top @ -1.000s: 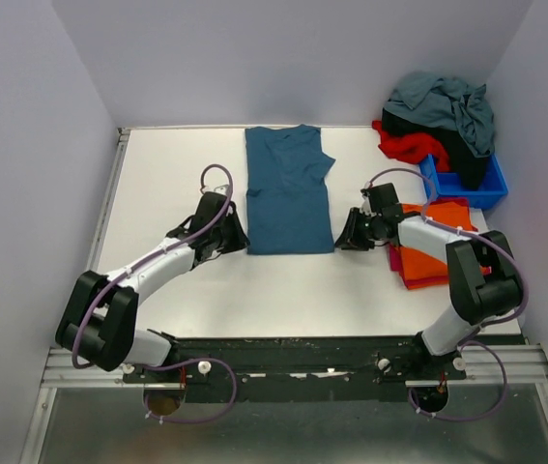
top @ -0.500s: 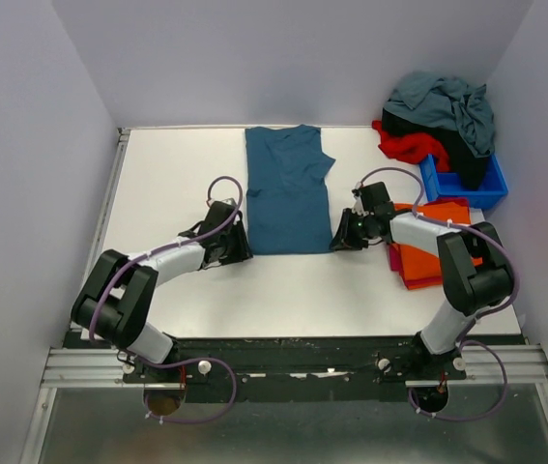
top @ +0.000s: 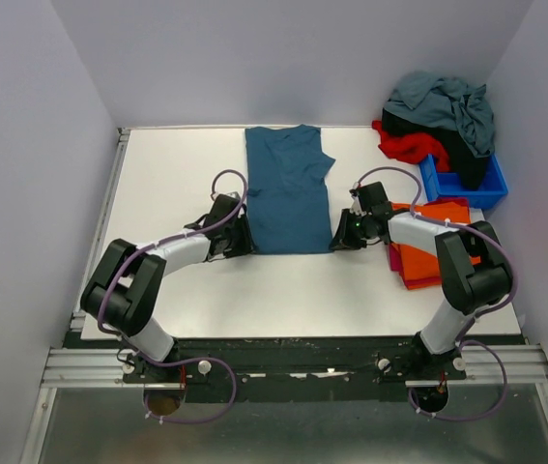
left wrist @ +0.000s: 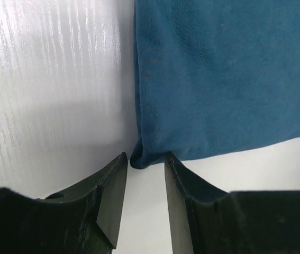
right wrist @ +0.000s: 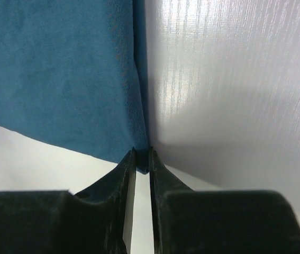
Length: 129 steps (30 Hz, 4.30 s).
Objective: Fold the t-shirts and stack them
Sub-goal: Grab one side of the 2/3 rectangular tshirt with both arms, then fold the long partially folded tshirt into a neat square
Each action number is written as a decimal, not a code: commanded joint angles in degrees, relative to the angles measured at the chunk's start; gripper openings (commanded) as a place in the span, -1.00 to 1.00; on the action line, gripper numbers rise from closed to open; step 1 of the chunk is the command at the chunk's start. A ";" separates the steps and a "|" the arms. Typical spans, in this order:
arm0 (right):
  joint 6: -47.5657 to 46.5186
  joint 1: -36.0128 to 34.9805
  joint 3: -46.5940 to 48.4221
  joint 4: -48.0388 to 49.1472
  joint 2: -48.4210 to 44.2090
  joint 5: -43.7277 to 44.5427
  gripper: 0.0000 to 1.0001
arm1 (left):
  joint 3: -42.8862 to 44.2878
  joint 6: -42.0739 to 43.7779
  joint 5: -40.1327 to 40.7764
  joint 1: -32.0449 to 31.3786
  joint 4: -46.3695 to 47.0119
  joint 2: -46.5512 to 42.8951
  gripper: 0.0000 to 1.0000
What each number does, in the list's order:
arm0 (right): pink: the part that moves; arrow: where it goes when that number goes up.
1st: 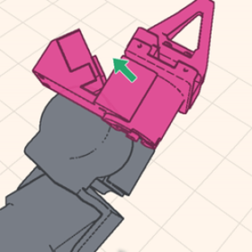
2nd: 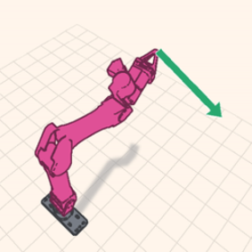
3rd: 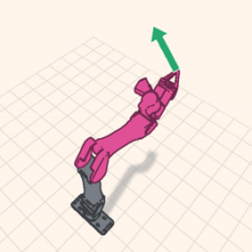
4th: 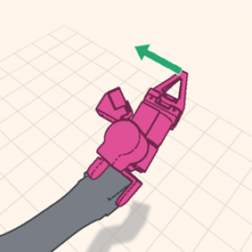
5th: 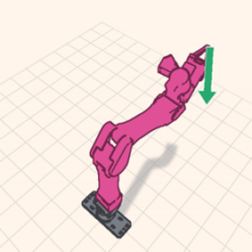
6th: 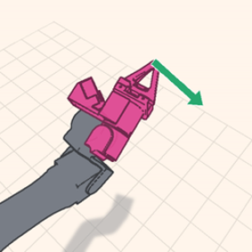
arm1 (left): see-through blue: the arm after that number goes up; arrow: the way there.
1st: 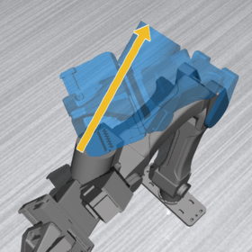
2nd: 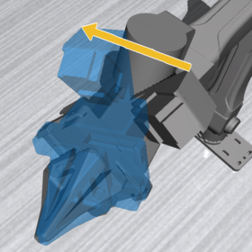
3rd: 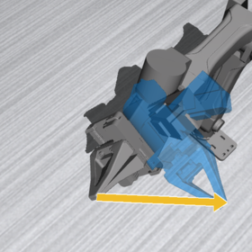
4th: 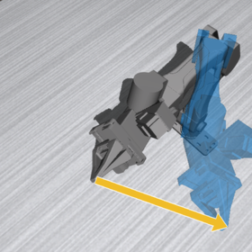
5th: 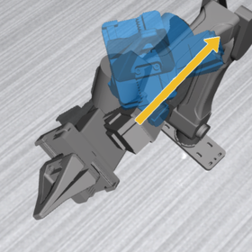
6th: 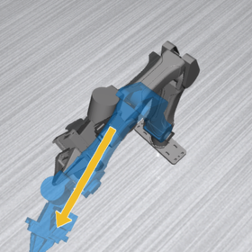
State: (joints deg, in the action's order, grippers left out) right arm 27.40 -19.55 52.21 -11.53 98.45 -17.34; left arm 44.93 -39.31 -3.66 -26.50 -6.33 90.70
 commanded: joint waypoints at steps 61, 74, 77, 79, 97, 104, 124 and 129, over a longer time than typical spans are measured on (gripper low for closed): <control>1.08 5.75 36.02 -18.97 5.50 -0.93 -0.99 | 39.34 3.89 -9.26 10.94 -25.67 9.48 -1.00; 1.70 10.67 71.63 -24.69 35.05 -0.41 0.78 | 61.68 1.78 -15.85 14.28 -14.51 34.89 0.97; -0.23 10.67 66.04 -19.70 31.64 -1.20 0.76 | 60.55 2.74 -16.29 14.28 -11.78 33.94 0.97; -1.73 10.67 60.32 -16.17 28.47 -0.51 0.66 | 56.79 2.92 -16.38 14.28 -9.51 31.75 0.97; -2.88 10.06 42.55 -10.71 27.84 -8.05 0.27 | 37.95 -0.24 -19.63 12.62 0.35 28.74 0.40; -2.70 8.83 37.89 -10.18 26.45 -8.94 -0.20 | 37.52 -0.15 -20.86 12.09 1.67 31.03 -0.36; 3.54 2.24 -2.25 -3.33 -5.62 -4.28 -0.99 | 0.36 -1.12 -17.35 6.91 8.80 2.67 -1.00; 4.68 -0.13 -16.76 -3.85 -18.89 -2.52 -0.78 | -11.24 -6.12 -14.72 1.91 8.44 -9.72 -0.91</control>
State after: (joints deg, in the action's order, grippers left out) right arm 30.39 -18.26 43.72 -14.98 87.64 -22.39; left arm 41.50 -41.32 -21.74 -20.82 2.13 90.11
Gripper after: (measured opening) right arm 0.044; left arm 0.022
